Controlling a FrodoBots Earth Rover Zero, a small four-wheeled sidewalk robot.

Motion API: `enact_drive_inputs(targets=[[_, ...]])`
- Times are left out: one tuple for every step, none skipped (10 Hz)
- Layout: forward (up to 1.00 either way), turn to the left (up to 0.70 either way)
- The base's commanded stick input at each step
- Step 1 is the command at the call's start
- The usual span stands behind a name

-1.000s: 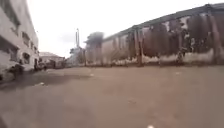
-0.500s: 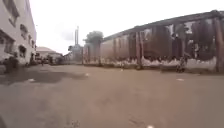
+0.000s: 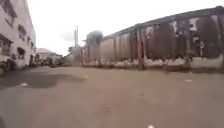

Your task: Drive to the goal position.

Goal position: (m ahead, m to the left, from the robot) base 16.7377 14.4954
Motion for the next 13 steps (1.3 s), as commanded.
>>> enact_drive_inputs(targets=[[0.7, 0.14], [0.7, 0.3], [0.7, 0.22], [0.7, 0.1], [0.7, 0.0], [0.7, 0.0], [0.7, 0.0], [0.7, 0.0], [0.7, 0.0], [0.7, 0.04], [0.7, 0.12], [0.7, 0.15], [0.7, 0.17]])
